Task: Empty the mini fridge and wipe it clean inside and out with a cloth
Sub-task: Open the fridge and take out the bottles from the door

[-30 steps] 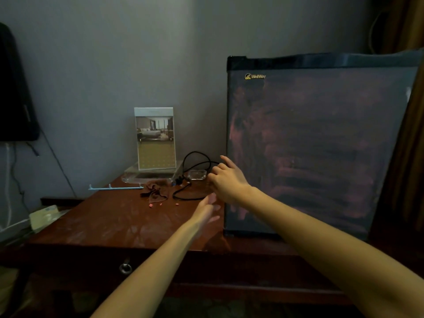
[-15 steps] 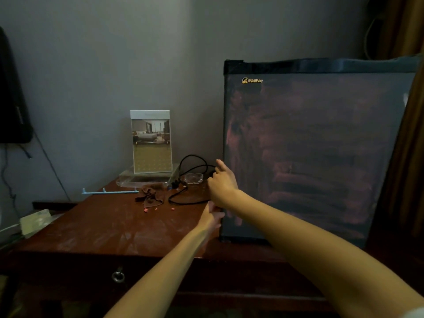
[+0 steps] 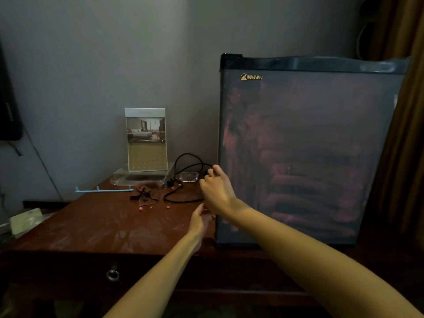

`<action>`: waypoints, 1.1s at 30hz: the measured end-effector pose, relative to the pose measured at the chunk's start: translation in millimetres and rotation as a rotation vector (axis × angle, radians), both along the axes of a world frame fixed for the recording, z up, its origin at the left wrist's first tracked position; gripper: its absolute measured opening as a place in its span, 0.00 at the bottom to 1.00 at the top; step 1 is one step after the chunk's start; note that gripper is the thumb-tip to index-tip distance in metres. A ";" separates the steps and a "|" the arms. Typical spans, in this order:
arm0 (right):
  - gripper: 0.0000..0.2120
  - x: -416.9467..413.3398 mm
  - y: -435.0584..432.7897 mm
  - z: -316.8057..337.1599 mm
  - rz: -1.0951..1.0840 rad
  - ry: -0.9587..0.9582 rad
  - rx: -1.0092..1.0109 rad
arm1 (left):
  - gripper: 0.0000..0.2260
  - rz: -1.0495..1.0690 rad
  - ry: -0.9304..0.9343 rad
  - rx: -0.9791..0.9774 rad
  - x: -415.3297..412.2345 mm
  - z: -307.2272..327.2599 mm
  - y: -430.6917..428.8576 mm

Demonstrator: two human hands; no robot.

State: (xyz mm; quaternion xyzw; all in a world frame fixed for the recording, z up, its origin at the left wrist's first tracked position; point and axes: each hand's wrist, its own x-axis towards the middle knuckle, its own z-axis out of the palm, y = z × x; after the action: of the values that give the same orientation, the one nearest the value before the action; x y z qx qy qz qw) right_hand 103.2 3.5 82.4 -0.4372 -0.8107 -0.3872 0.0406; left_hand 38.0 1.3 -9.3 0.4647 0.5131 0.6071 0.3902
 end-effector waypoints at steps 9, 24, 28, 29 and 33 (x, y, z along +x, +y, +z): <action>0.10 -6.0 -56.2 3.3 -0.038 0.096 -0.084 | 0.10 -0.121 -0.111 -0.109 -12.5 -9.3 -35.9; 0.17 -15.7 -94.5 -6.4 -0.175 0.372 -0.317 | 0.10 -0.583 -0.269 -0.304 -25.9 -27.6 -97.8; 0.17 -0.3 -107.3 -10.0 -0.174 0.684 -0.313 | 0.10 -0.779 -0.179 -0.347 -21.1 -29.9 -107.5; 0.17 3.0 -110.6 -13.9 -0.167 0.754 -0.295 | 0.09 -0.778 -0.149 -0.359 -16.9 -28.7 -109.4; 0.16 13.8 -125.2 -29.1 -0.125 0.923 -0.189 | 0.10 -0.654 -0.043 -0.331 -2.7 -26.0 -112.6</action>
State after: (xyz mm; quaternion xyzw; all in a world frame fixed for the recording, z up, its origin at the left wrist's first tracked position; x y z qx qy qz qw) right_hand 117.0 -121.6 53.2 -0.6134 -0.7116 -0.0788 0.3334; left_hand 35.3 -111.3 -35.3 0.5217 0.4206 0.3686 0.6442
